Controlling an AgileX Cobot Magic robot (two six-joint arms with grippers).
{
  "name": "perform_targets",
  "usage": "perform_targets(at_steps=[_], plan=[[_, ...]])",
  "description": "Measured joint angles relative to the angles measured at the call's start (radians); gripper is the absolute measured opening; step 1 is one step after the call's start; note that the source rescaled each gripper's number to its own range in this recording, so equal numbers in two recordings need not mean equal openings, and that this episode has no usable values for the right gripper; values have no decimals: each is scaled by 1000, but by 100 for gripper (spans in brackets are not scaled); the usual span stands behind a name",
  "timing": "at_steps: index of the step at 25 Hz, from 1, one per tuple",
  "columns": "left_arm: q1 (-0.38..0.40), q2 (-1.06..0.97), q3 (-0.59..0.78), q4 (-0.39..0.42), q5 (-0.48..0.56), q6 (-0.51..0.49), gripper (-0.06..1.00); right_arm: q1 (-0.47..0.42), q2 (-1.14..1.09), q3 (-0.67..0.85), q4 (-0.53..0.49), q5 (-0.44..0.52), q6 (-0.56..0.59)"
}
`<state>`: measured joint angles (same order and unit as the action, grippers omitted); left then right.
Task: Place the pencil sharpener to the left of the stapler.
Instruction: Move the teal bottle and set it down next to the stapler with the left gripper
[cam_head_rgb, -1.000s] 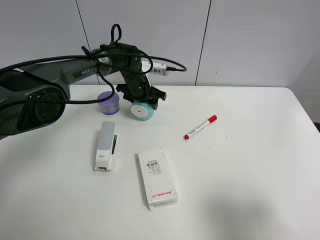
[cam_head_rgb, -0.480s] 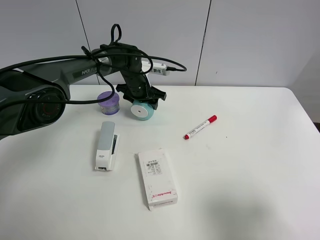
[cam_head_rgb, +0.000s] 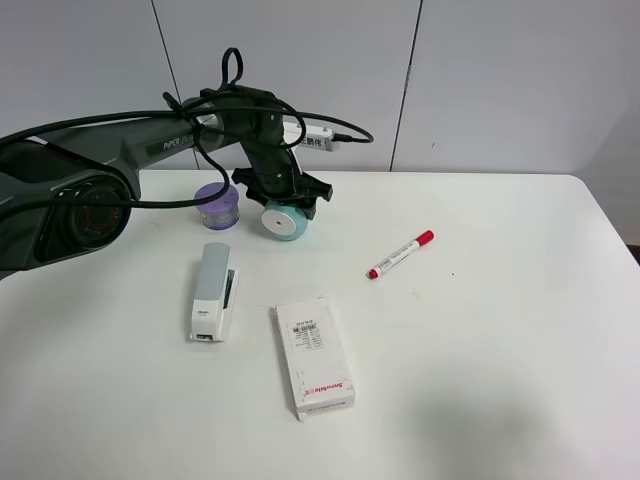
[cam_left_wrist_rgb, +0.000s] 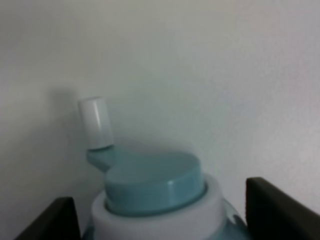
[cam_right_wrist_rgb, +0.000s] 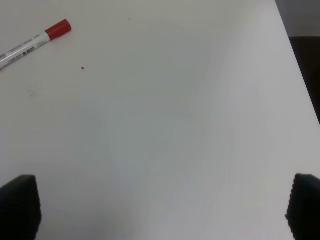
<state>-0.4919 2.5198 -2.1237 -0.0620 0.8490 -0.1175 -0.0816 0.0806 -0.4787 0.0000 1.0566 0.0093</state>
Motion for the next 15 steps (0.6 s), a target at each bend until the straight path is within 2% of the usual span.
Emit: perform_targets(at_steps=[9, 15], plan=[[0, 7, -73, 49, 97, 0, 0, 0, 0, 0, 0, 0, 0], [0, 7, -105, 53, 152, 0, 0, 0, 0, 0, 0, 0, 0]])
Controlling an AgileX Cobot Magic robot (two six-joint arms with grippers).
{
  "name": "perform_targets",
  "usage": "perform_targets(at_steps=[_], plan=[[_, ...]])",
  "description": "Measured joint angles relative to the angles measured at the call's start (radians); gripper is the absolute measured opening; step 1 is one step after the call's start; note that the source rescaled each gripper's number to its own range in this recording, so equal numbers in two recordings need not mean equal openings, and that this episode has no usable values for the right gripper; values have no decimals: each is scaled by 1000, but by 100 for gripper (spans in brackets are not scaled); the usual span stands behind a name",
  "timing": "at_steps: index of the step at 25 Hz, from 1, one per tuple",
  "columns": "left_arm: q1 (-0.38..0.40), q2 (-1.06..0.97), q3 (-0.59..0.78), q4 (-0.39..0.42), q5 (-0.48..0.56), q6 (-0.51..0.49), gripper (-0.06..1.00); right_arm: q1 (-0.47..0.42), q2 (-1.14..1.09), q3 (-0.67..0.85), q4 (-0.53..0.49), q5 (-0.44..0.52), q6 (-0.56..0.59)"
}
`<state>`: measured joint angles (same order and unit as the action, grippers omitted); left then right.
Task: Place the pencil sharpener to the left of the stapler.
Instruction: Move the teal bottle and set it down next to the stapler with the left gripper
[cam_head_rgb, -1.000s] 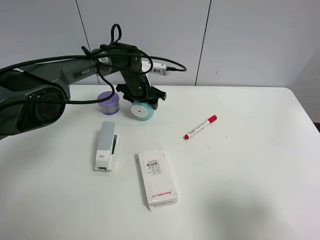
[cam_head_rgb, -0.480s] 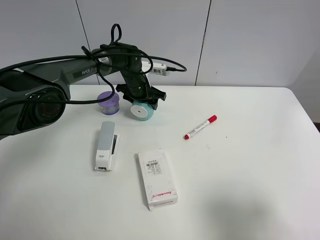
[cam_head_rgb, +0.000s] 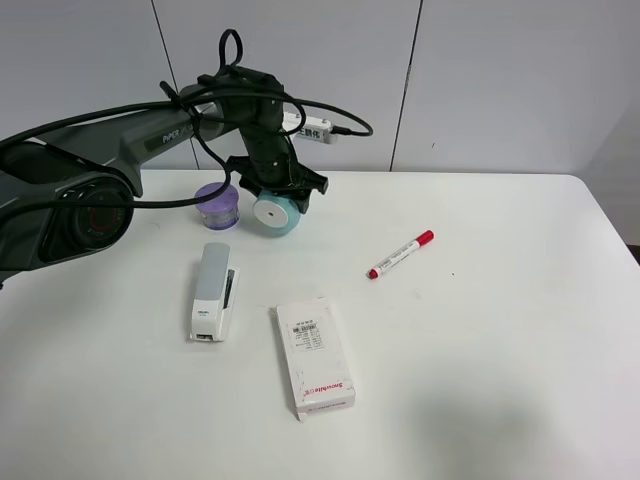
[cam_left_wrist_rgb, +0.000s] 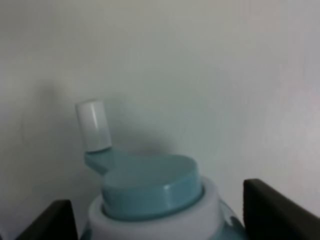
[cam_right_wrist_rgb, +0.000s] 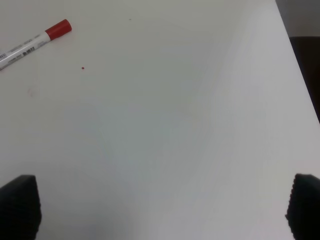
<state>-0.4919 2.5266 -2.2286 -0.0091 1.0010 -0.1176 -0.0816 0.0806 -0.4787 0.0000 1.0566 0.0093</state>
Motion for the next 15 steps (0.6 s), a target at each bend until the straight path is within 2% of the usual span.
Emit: perform_targets(at_steps=[5, 15], plan=[[0, -29, 0, 16, 36, 0, 0, 0, 0, 0, 0, 0, 0], [21, -201, -12, 170, 180, -5, 0, 0, 0, 0, 0, 0, 0]])
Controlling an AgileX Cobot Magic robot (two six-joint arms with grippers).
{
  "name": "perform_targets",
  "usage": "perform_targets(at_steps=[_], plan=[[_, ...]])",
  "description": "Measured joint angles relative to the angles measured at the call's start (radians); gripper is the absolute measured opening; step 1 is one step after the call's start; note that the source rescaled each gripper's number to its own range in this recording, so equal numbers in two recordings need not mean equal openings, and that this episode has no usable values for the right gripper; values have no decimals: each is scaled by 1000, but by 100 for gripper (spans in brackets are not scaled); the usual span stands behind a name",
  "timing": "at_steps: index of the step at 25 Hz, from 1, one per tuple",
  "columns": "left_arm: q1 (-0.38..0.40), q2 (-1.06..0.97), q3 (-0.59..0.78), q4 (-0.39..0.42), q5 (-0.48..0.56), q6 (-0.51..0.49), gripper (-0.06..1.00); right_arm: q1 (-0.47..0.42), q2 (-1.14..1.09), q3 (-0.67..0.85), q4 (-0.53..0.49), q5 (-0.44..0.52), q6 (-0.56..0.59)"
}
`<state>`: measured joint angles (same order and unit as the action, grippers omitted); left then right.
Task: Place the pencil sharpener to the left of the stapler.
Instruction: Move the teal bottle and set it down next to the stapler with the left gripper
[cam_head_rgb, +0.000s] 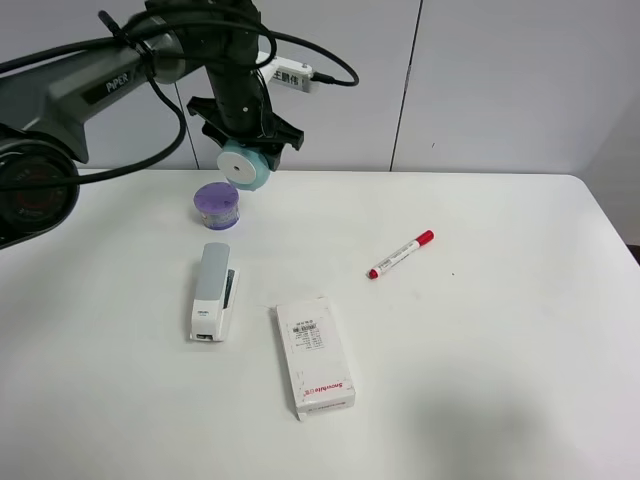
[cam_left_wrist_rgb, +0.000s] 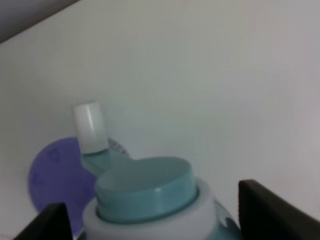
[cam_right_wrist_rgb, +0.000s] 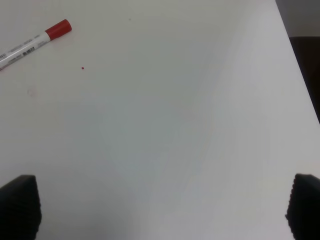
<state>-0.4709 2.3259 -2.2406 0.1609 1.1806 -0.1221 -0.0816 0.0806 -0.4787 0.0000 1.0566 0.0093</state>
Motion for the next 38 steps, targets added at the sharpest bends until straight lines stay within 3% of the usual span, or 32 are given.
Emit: perform_targets(at_steps=[6, 18, 31, 38], plan=[[54, -79, -1, 68, 24, -15, 0, 0, 0, 0, 0, 0, 0], [146, -192, 58, 79, 25, -18, 0, 0, 0, 0, 0, 0, 0], [154, -417, 511, 156, 17, -55, 0, 0, 0, 0, 0, 0, 0], [191, -551, 857, 98, -183, -109, 0, 0, 0, 0, 0, 0, 0]])
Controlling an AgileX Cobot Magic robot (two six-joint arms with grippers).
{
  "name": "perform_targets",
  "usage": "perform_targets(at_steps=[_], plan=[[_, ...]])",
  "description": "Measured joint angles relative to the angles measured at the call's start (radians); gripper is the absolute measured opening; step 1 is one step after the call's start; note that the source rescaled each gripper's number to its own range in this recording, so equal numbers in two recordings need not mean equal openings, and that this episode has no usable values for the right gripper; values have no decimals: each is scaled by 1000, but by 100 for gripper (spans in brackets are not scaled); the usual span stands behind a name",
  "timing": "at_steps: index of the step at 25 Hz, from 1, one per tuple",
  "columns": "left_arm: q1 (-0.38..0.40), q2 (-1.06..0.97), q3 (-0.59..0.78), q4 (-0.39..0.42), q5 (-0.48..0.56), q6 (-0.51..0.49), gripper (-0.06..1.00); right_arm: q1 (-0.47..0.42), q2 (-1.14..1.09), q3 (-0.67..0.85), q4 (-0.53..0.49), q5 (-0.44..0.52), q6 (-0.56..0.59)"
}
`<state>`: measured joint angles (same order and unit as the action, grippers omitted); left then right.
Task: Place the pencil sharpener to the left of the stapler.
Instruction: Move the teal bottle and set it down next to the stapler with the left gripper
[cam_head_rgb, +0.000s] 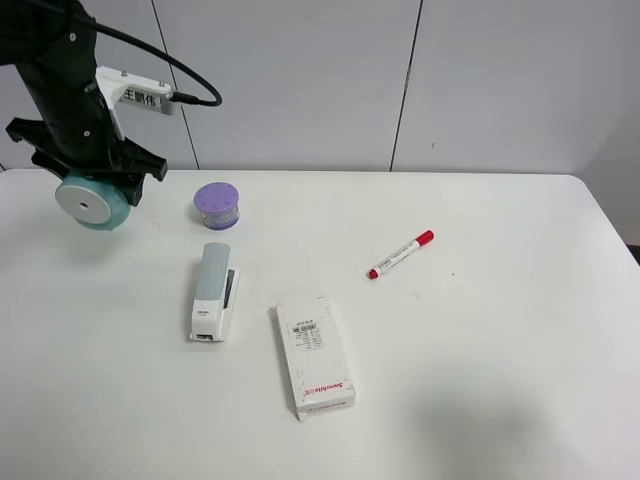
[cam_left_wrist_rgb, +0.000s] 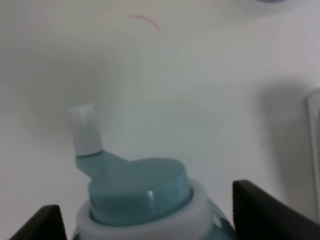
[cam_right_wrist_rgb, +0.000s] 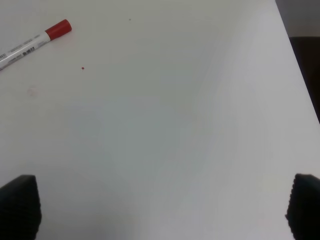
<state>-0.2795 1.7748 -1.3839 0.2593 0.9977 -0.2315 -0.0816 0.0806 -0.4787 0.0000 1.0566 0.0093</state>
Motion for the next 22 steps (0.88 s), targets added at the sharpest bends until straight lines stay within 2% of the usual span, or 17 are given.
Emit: perform_targets(at_steps=[6, 11, 22], plan=[[29, -53, 217, -68, -186, -11, 0, 0, 0, 0, 0, 0, 0], [29, -57, 333, -102, -316, -12, 0, 0, 0, 0, 0, 0, 0], [29, 54, 356, -150, -431, -13, 0, 0, 0, 0, 0, 0, 0]])
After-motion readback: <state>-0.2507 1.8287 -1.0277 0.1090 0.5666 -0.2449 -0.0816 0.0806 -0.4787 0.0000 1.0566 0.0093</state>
